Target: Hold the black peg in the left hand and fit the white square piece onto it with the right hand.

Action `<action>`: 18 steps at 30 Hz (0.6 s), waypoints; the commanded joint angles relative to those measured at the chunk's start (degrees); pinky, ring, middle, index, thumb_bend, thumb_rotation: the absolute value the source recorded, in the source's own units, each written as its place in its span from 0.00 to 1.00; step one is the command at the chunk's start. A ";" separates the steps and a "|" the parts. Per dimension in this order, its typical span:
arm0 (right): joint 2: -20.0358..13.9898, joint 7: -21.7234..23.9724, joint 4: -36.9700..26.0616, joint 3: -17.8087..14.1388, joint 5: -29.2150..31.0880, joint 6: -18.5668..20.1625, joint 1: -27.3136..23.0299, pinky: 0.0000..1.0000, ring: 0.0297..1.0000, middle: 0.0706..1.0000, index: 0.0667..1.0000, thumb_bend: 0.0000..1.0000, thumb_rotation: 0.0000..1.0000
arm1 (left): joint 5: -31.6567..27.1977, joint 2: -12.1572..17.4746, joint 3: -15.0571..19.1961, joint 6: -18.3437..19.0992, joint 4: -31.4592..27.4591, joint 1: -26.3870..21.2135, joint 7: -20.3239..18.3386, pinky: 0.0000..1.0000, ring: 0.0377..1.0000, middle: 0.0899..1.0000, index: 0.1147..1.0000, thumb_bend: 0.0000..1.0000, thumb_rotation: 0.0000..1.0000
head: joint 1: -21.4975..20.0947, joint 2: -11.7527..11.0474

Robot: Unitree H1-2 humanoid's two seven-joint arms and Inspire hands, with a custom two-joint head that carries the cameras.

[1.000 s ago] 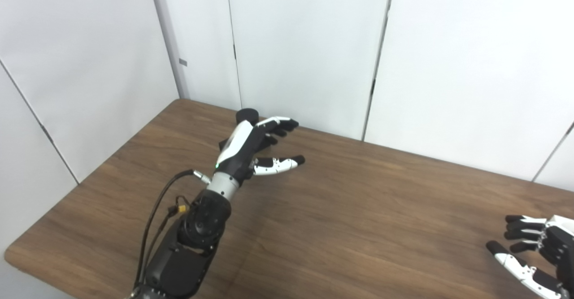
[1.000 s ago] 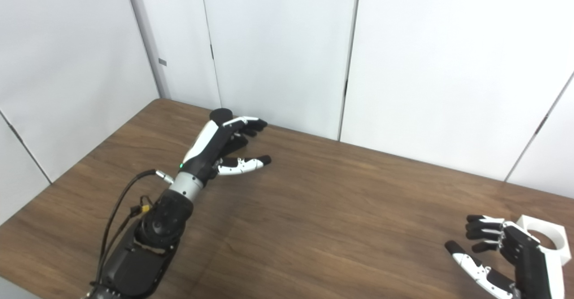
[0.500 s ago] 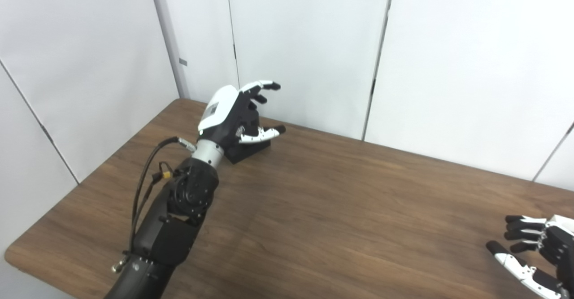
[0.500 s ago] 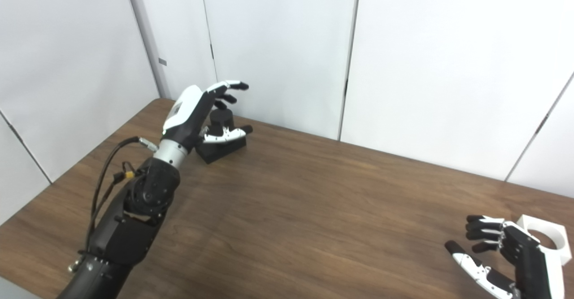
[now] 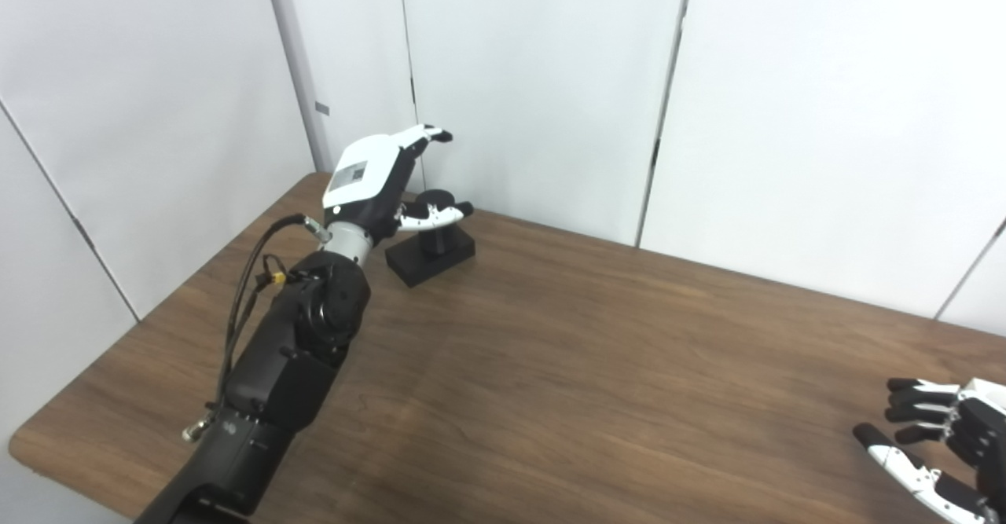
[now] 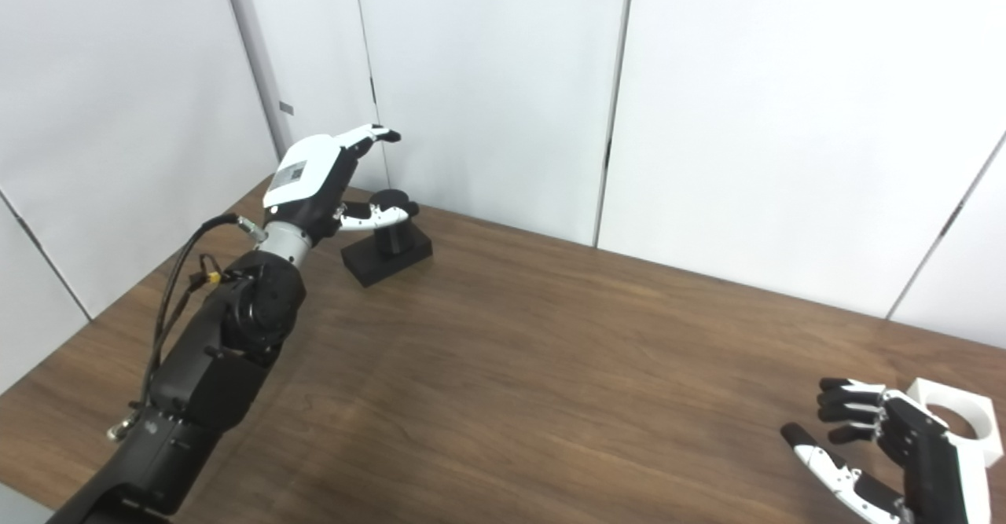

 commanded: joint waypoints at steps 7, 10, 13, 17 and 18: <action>-0.21 0.09 -3.03 -0.49 0.84 -0.40 -1.33 0.44 0.54 0.62 0.45 0.49 0.12 | 4.17 3.25 -1.83 4.10 2.07 -6.04 1.18 0.80 0.96 0.96 0.85 0.88 0.42 | 0.33 0.36; -0.26 0.04 -2.78 -0.59 1.01 -0.77 -1.36 0.45 0.54 0.62 0.45 0.49 0.12 | 5.84 4.24 -3.80 6.10 4.04 -7.17 -0.12 0.79 0.96 0.96 0.86 0.88 0.47 | 0.34 0.46; -0.31 0.17 -2.81 -0.59 1.11 -0.83 -1.32 0.45 0.54 0.62 0.45 0.49 0.12 | 5.81 4.53 -4.92 8.00 5.80 -8.14 -1.31 0.81 0.97 0.97 0.86 0.89 0.50 | 0.20 0.60; -0.61 0.33 -2.96 -0.76 1.24 -0.49 -1.23 0.46 0.54 0.62 0.45 0.49 0.12 | 4.34 4.79 -5.70 7.80 8.44 -8.99 -0.97 0.81 0.97 0.96 0.87 0.99 0.59 | 0.32 0.86; -0.64 0.30 -3.16 -0.70 0.98 -0.30 -1.19 0.47 0.55 0.62 0.45 0.49 0.12 | 4.26 4.81 -5.89 7.75 9.14 -9.20 -0.71 0.81 0.96 0.96 0.87 1.00 0.61 | 0.34 0.91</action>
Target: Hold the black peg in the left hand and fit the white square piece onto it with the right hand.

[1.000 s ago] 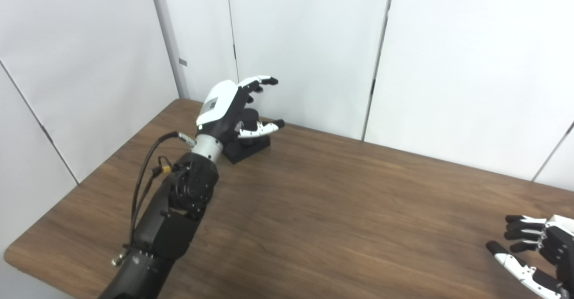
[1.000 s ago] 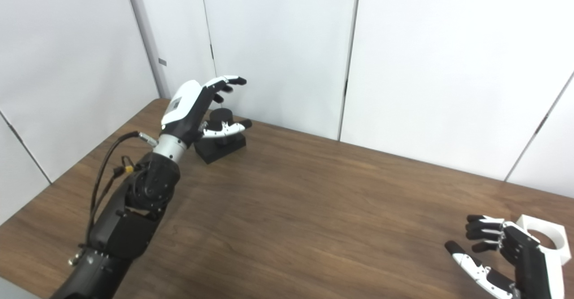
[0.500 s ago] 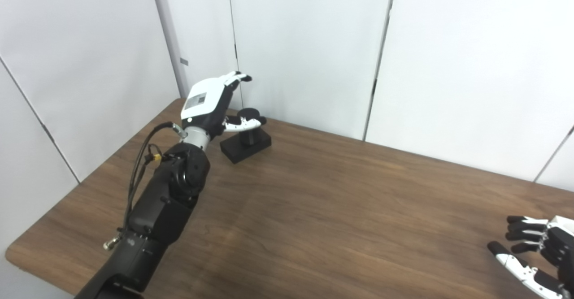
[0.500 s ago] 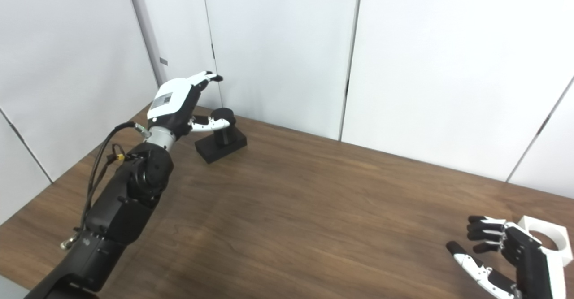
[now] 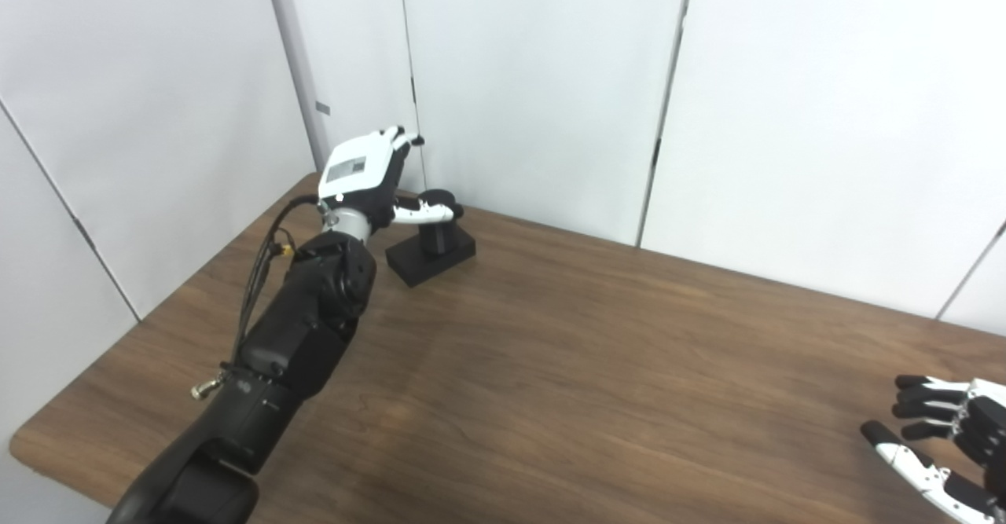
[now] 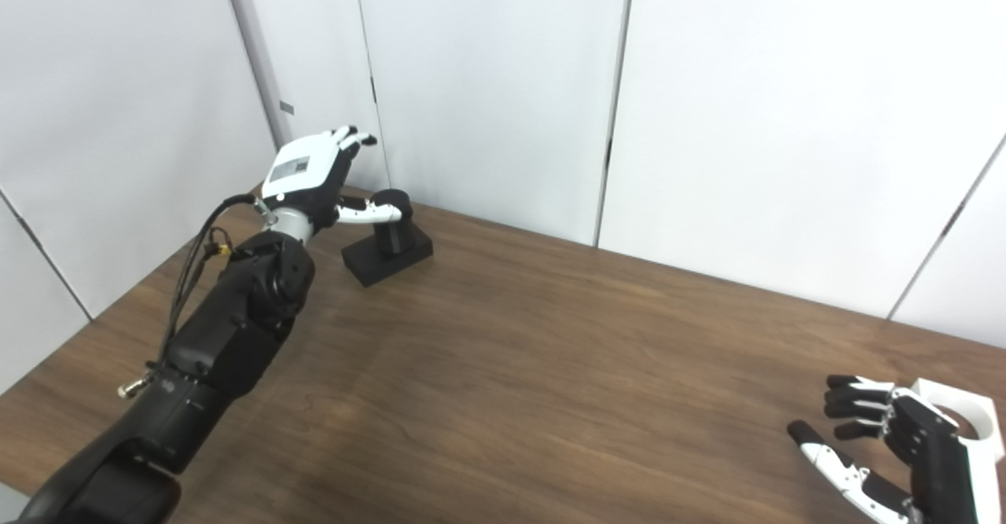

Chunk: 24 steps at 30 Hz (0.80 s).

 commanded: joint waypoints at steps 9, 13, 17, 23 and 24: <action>-0.48 0.15 -2.30 -0.33 0.28 -0.72 -1.20 0.45 0.53 0.62 0.45 0.49 0.12 | 1.35 2.36 -2.17 4.41 2.13 -4.76 -0.43 0.81 0.98 0.97 0.87 1.00 0.63 | 0.07 0.27; -0.49 0.30 -2.57 -0.34 0.26 -0.28 -1.25 0.45 0.53 0.62 0.45 0.49 0.12 | 1.38 1.77 -2.26 6.91 1.38 -4.50 -1.60 0.81 0.98 0.97 0.85 1.00 0.60 | -0.03 0.66; -0.52 0.28 -2.28 -0.38 0.30 -0.51 -1.33 0.44 0.53 0.62 0.45 0.49 0.12 | 2.52 1.27 -1.62 7.28 1.10 -3.82 -2.82 0.81 0.98 0.97 0.84 1.00 0.58 | -0.03 0.66; -0.47 0.20 -3.04 -0.37 -0.16 0.15 -1.14 0.45 0.54 0.61 0.45 0.49 0.12 | 2.49 1.38 -1.42 7.27 2.79 -3.35 -2.67 0.76 0.97 0.97 0.85 0.99 0.59 | -0.09 0.95; -0.50 0.19 -3.12 -0.36 -0.21 0.16 -1.15 0.45 0.53 0.61 0.45 0.49 0.12 | 2.49 1.50 -1.59 7.26 3.09 -3.32 -2.71 0.75 0.96 0.97 0.86 1.00 0.60 | -0.03 1.01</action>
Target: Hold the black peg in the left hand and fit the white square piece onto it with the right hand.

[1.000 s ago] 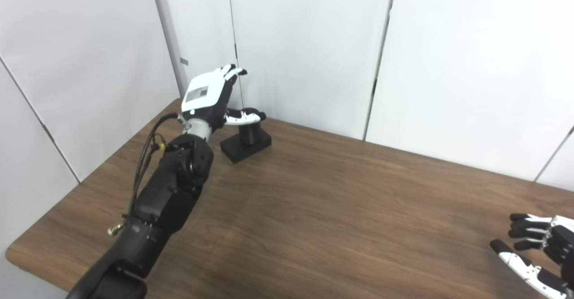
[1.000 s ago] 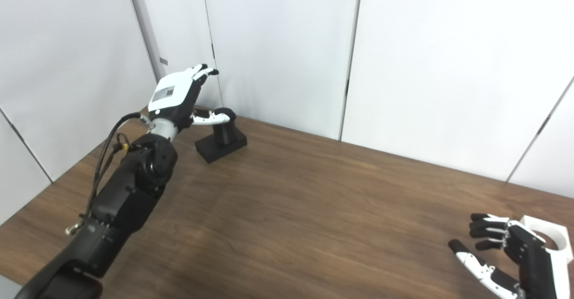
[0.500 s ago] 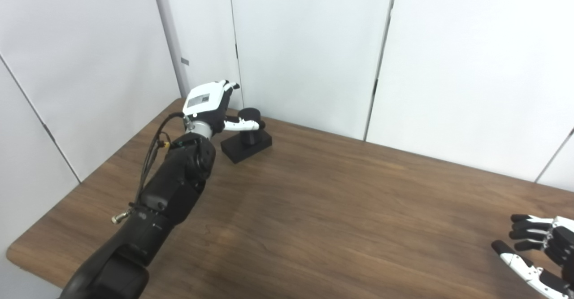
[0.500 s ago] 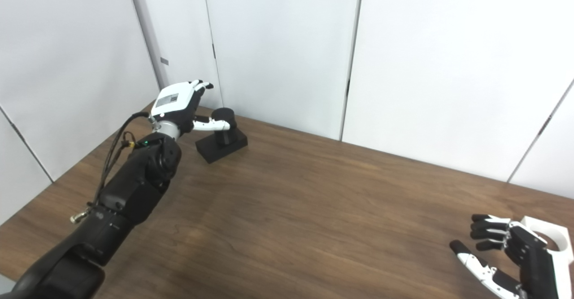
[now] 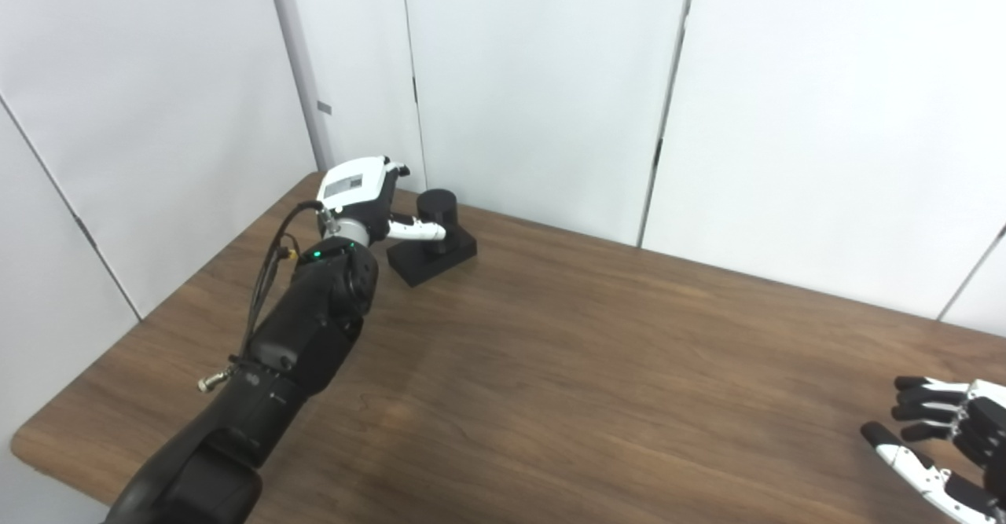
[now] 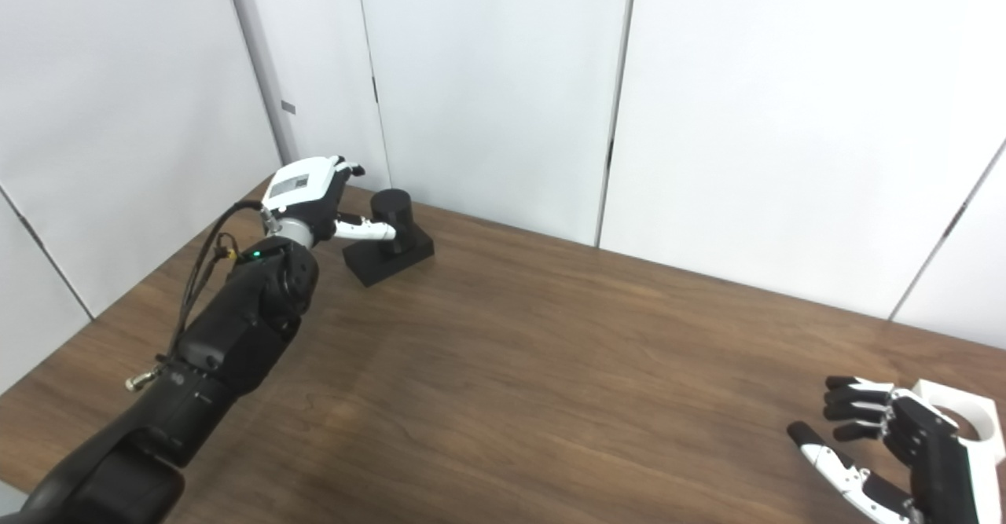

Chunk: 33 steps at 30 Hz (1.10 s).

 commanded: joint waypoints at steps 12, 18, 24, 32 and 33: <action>-0.52 -0.43 -1.91 -0.33 -0.52 -1.22 -1.44 0.45 0.53 0.61 0.45 0.49 0.12 | 1.25 0.81 0.39 0.23 2.23 -1.94 -1.48 0.78 0.97 0.96 0.86 1.00 0.61 | -0.15 0.40; -0.55 -0.29 -2.27 -0.38 -0.39 -0.84 -1.46 0.44 0.52 0.61 0.45 0.49 0.12 | 0.73 0.23 0.26 0.22 3.89 -1.65 -1.64 0.79 0.97 0.96 0.86 1.00 0.62 | -0.20 0.51; -0.51 -0.25 -2.48 -0.43 -0.27 -0.58 -1.42 0.46 0.53 0.61 0.46 0.49 0.12 | 0.15 -0.32 0.03 0.21 5.41 -1.49 -1.30 0.81 0.96 0.96 0.84 1.00 0.60 | -0.24 0.89; -0.53 -0.36 -2.51 -0.45 -0.65 -0.52 -1.27 0.46 0.53 0.62 0.46 0.49 0.12 | -1.46 -1.23 -0.11 0.15 7.34 -1.07 -0.70 0.77 0.96 0.95 0.84 0.99 0.58 | -0.48 1.19; -0.47 -0.26 -2.65 -0.46 -0.47 -0.39 -1.22 0.46 0.54 0.62 0.46 0.49 0.12 | -1.59 -1.23 -0.30 0.15 7.53 -1.04 -0.56 0.77 0.96 0.95 0.85 0.99 0.59 | -0.54 1.22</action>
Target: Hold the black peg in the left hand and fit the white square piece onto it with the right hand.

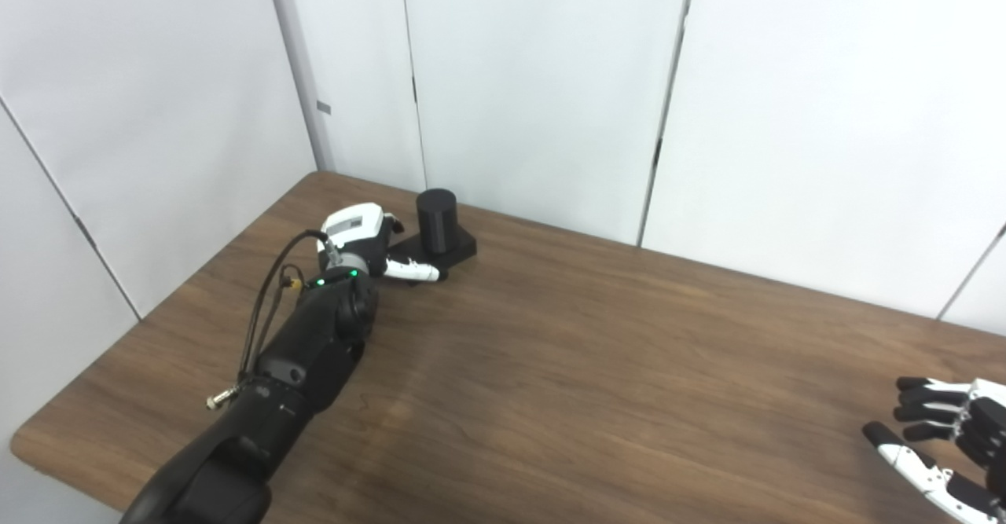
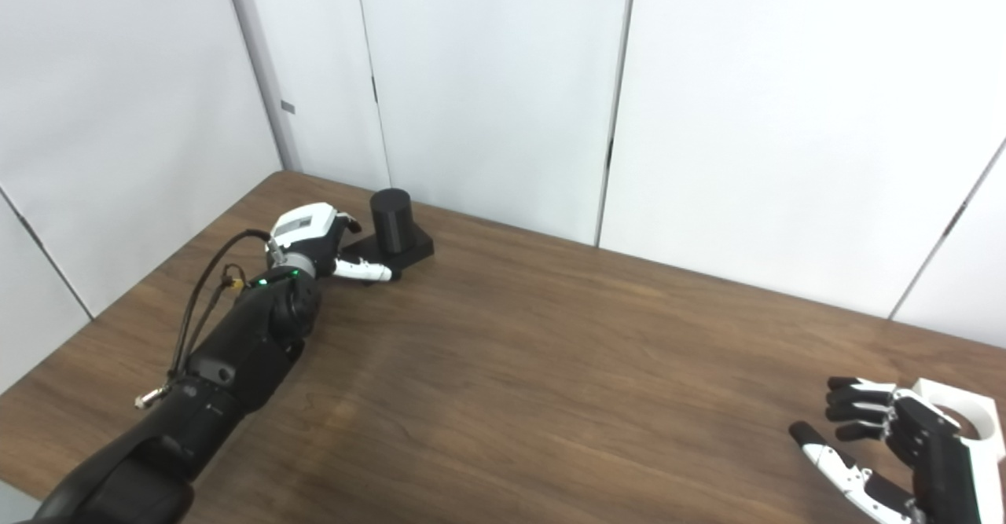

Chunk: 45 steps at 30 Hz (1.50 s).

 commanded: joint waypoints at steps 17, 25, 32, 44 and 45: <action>-0.13 -0.09 -3.93 -0.39 0.19 1.00 -0.69 0.47 0.54 0.63 0.46 0.49 0.12 | -2.96 1.60 -3.07 -1.20 9.50 -4.75 4.91 0.74 0.95 0.93 0.80 0.90 0.52 | -0.45 0.54; -0.35 -0.33 -3.83 -0.47 0.21 0.59 -0.50 0.48 0.54 0.62 0.46 0.49 0.12 | -4.03 2.35 -4.53 -1.78 12.18 -6.36 4.61 0.70 0.92 0.89 0.76 0.83 0.48 | -0.73 0.88; -0.14 -0.32 -4.37 -0.48 0.01 1.63 -0.46 0.49 0.54 0.62 0.46 0.49 0.12 | -5.21 3.73 -6.48 -2.31 11.33 -6.91 0.84 0.67 0.87 0.83 0.66 0.77 0.42 | -0.69 1.10; -0.31 -0.36 -4.14 -0.60 0.00 1.37 -0.72 0.49 0.54 0.62 0.46 0.49 0.12 | -3.91 6.09 -13.68 -3.78 9.06 -6.53 -5.15 0.61 0.79 0.78 0.60 0.75 0.30 | -0.94 1.54; -0.31 -0.31 -4.18 -0.62 0.09 1.49 -0.73 0.49 0.54 0.62 0.46 0.49 0.12 | -4.10 6.09 -13.97 -4.13 8.93 -6.39 -5.23 0.62 0.80 0.79 0.60 0.75 0.29 | -0.94 1.54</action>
